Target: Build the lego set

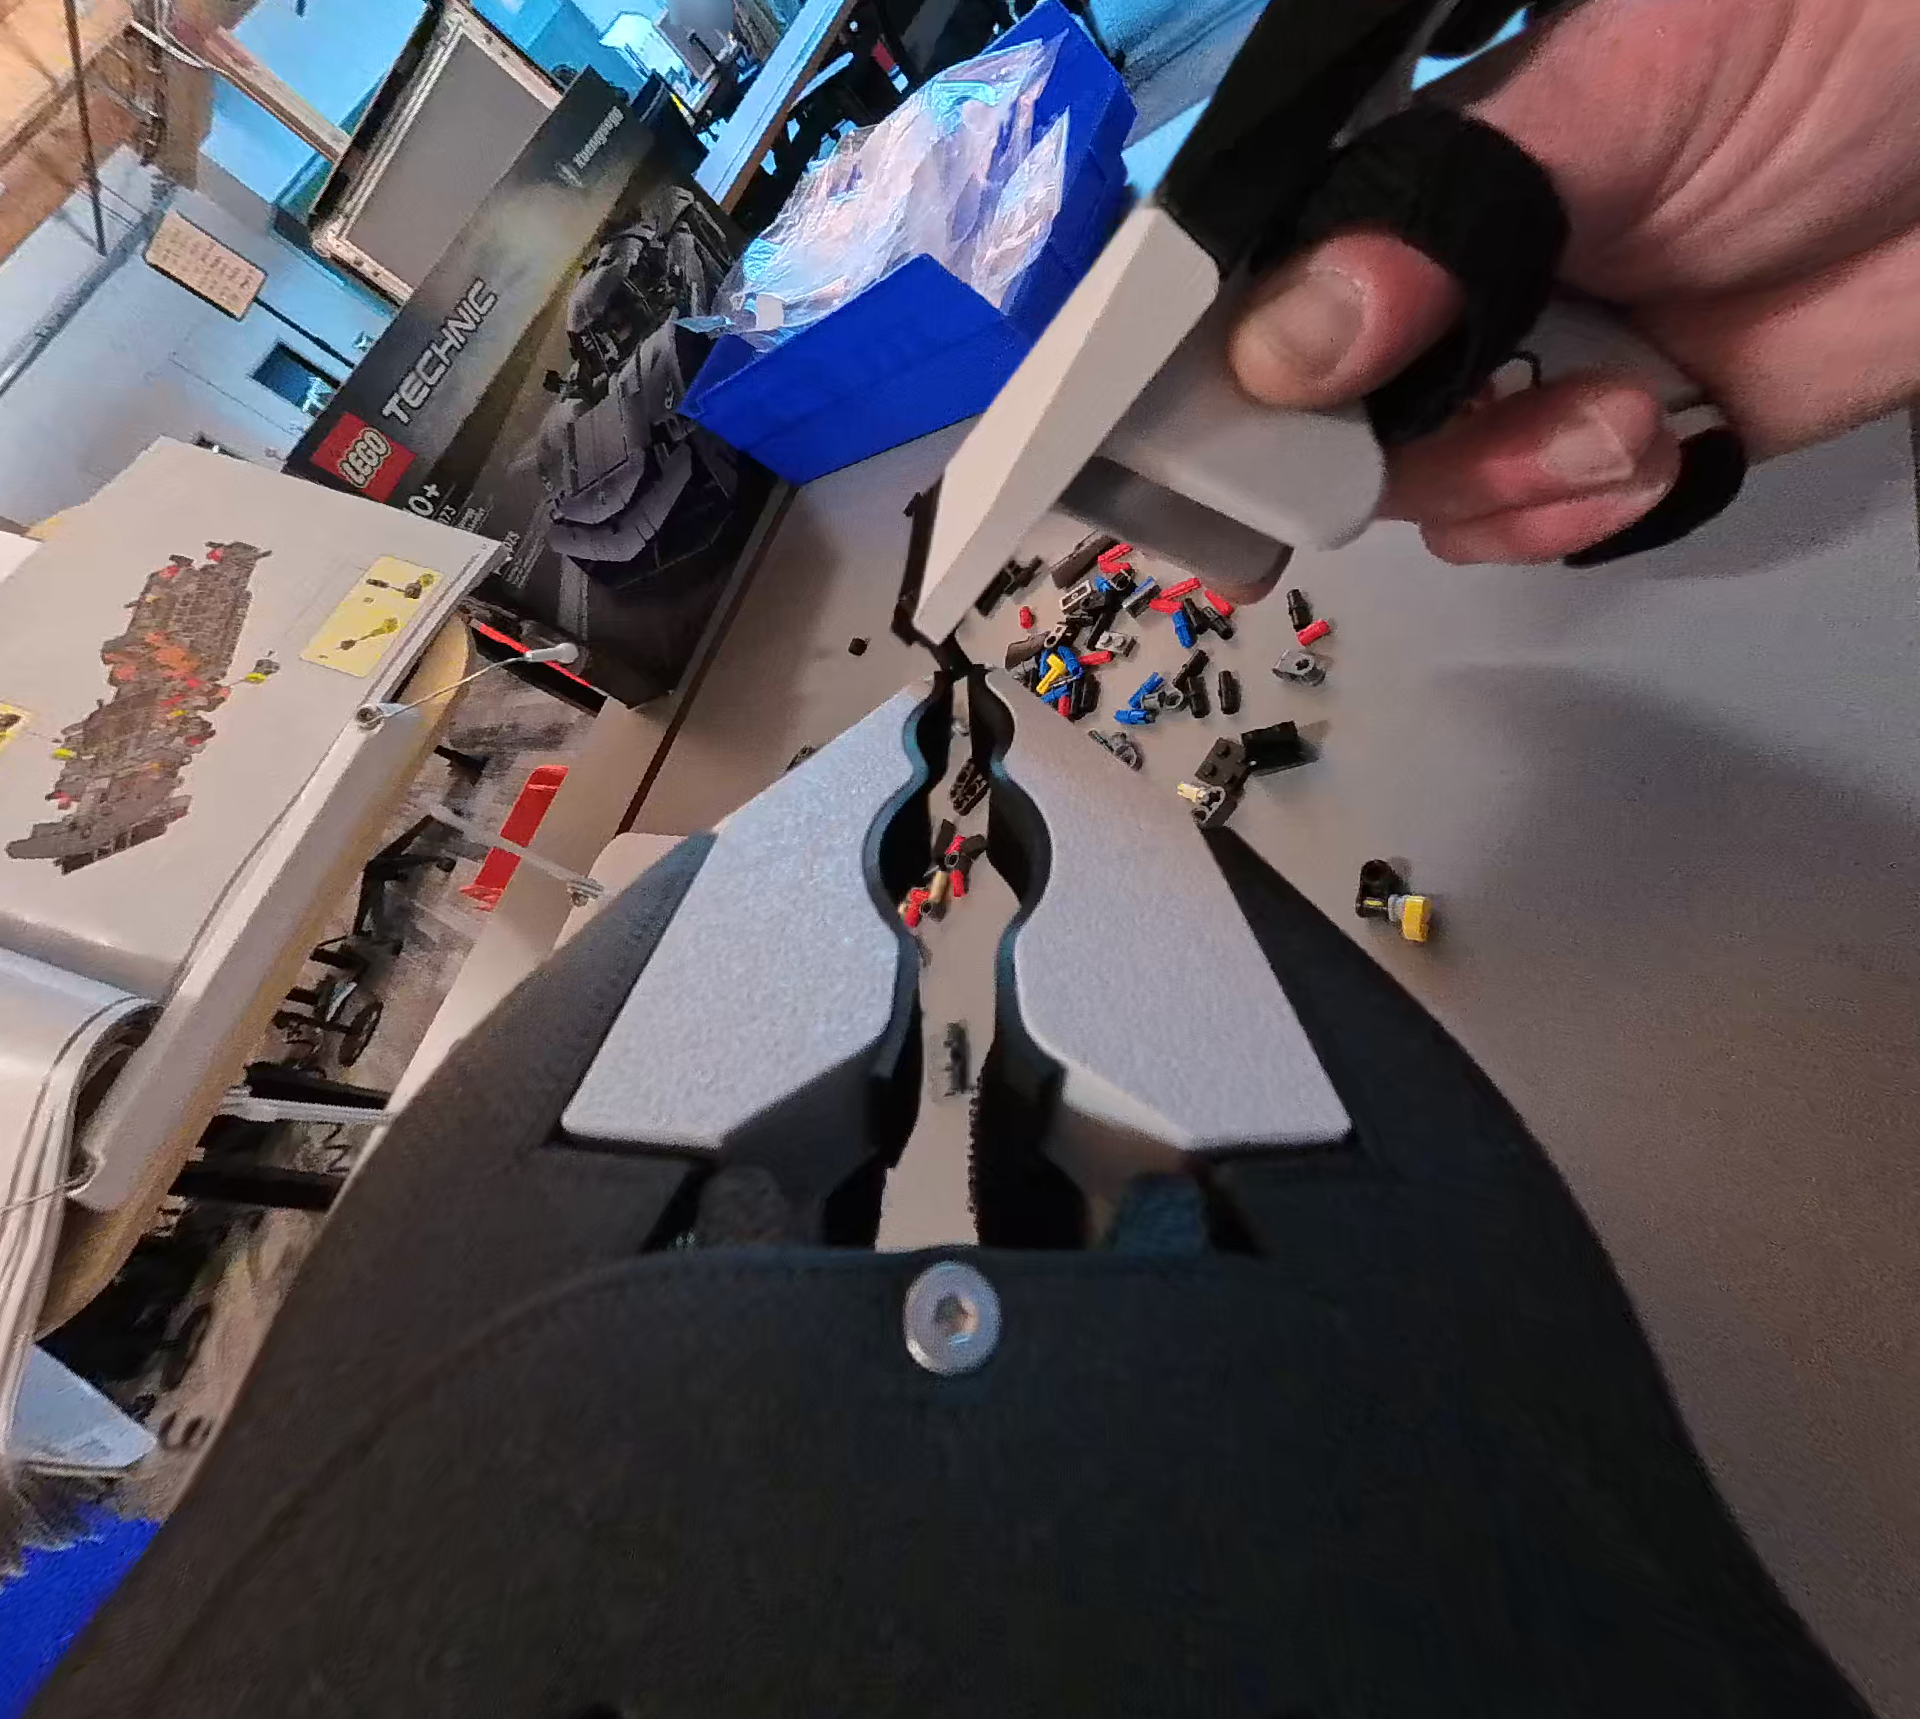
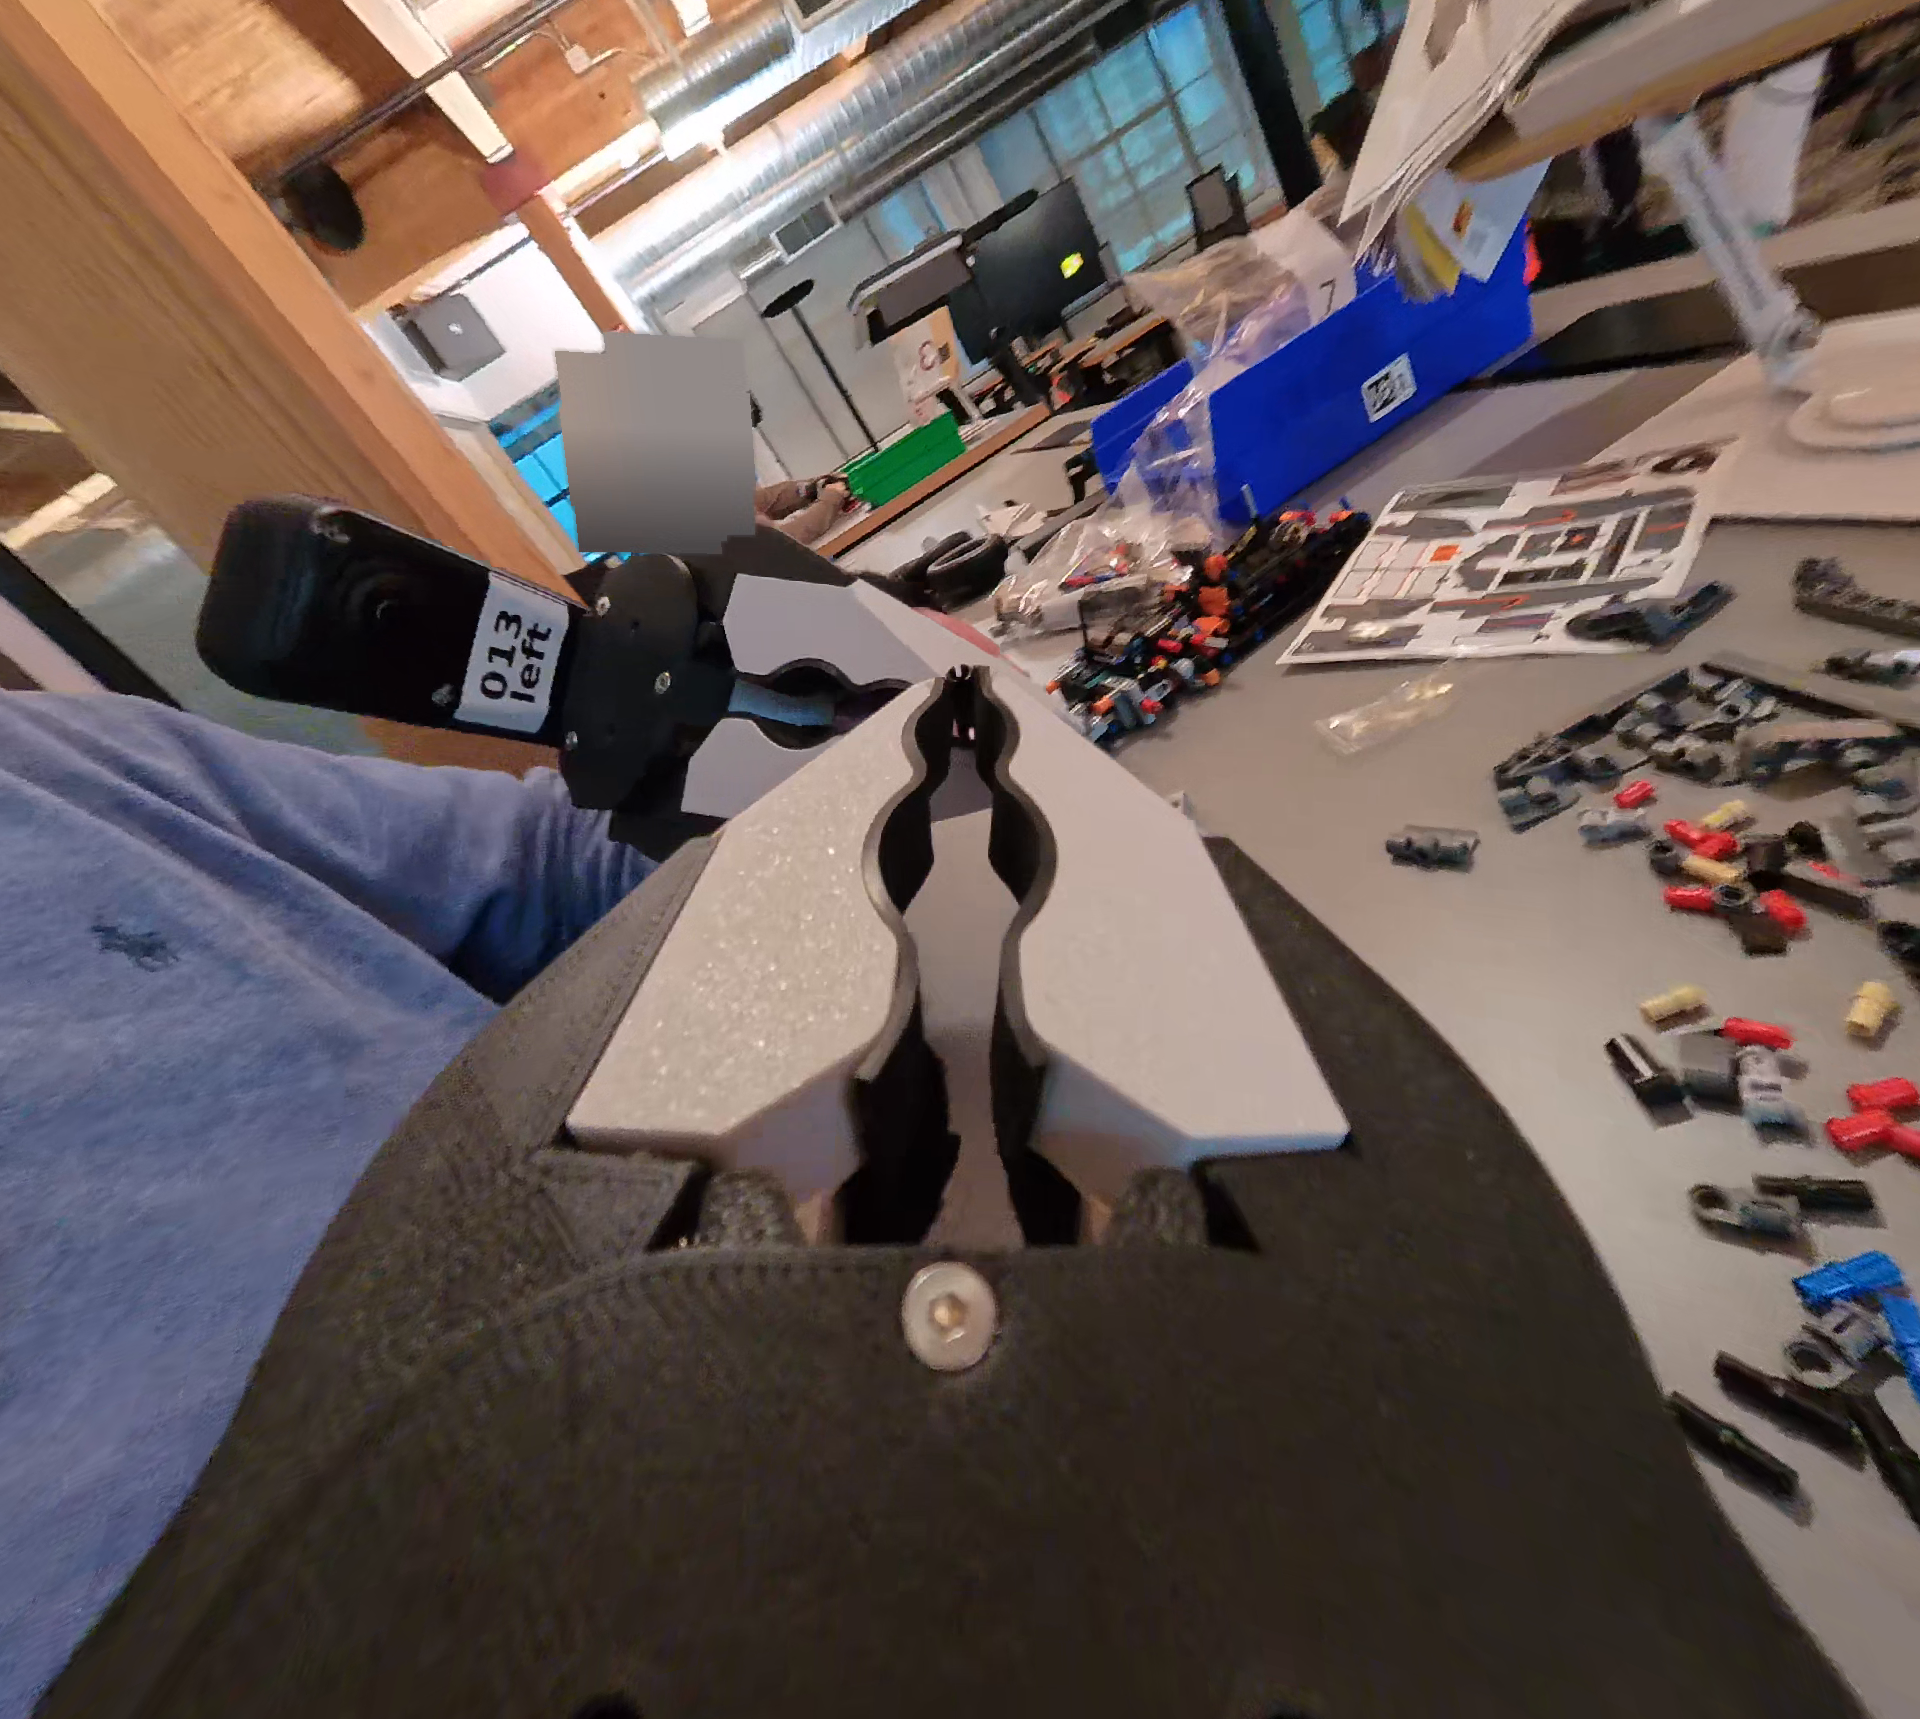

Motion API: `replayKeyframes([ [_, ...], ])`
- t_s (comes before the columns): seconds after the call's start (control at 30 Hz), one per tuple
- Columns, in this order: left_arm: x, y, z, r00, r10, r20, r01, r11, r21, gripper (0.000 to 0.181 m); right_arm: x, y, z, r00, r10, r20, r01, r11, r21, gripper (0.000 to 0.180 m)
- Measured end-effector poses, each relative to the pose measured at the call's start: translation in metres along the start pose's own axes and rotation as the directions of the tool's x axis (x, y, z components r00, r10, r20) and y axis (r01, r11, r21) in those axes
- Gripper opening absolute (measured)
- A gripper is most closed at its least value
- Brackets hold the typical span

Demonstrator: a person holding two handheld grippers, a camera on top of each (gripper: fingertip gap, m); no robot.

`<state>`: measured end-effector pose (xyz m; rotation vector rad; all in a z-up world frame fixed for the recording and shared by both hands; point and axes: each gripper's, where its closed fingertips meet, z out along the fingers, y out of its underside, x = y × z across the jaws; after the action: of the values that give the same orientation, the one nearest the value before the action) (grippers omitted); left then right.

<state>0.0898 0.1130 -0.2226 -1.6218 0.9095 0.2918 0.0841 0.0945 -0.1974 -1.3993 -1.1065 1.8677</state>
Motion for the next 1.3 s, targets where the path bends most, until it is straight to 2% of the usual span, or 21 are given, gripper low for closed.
replayKeyframes([
  [0.03, -0.001, -0.002, -0.001, 1.0, -0.008, 0.0, 0.008, 1.0, 0.007, 0.0, -0.001, -0.001, 0.0, 0.999, -0.036, -0.013, 0.036, 0.999, 0.015, 0.0],
  [0.17, -0.003, -0.005, -0.002, 1.0, -0.029, -0.008, 0.029, 0.999, 0.023, 0.001, -0.004, -0.005, 0.0, 0.987, -0.144, -0.065, 0.146, 0.989, 0.035, 0.0],
  [0.4, -0.003, -0.018, -0.003, 0.996, -0.087, -0.036, 0.09, 0.992, 0.083, 0.01, -0.007, -0.006, -0.003, 0.981, -0.176, -0.077, 0.181, 0.982, 0.062, 0.0],
  [0.5, -0.001, -0.016, -0.001, 0.995, -0.095, -0.037, 0.097, 0.993, 0.068, 0.002, -0.009, -0.007, -0.004, 0.978, -0.192, -0.081, 0.197, 0.979, 0.059, 0.0],
  [0.6, -0.001, -0.017, -0.002, 0.993, -0.104, -0.046, 0.107, 0.992, 0.068, 0.001, -0.01, -0.007, -0.004, 0.976, -0.204, -0.077, 0.209, 0.976, 0.058, 0.0],
  [0.73, -0.003, -0.014, -0.001, 0.998, -0.05, -0.025, 0.051, 0.998, 0.047, 0.0, -0.008, -0.006, -0.005, 0.967, -0.238, -0.094, 0.239, 0.971, 0.005, 0.0],
  [0.87, -0.005, -0.011, 0.0, 0.995, 0.094, 0.028, -0.094, 0.995, -0.015, 0.0, -0.004, -0.005, -0.009, 0.909, -0.392, -0.14, 0.372, 0.916, -0.147, 0.006],
  [0.97, -0.005, -0.012, 0.0, 0.989, 0.143, 0.048, -0.142, 0.989, -0.027, 0.0, -0.003, -0.004, -0.011, 0.89, -0.436, -0.135, 0.397, 0.885, -0.241, 0.007],
  [1.13, -0.005, -0.013, -0.001, 0.98, 0.186, 0.065, -0.183, 0.982, -0.041, 0.0, -0.001, 0.002, -0.011, 0.901, -0.417, -0.121, 0.362, 0.875, -0.32, 0.006],
  [1.3, -0.002, -0.011, 0.0, 0.972, 0.222, 0.072, -0.218, 0.974, -0.065, 0.0, -0.006, 0.001, -0.01, 0.929, -0.354, -0.107, 0.313, 0.907, -0.281, 0.008],
])
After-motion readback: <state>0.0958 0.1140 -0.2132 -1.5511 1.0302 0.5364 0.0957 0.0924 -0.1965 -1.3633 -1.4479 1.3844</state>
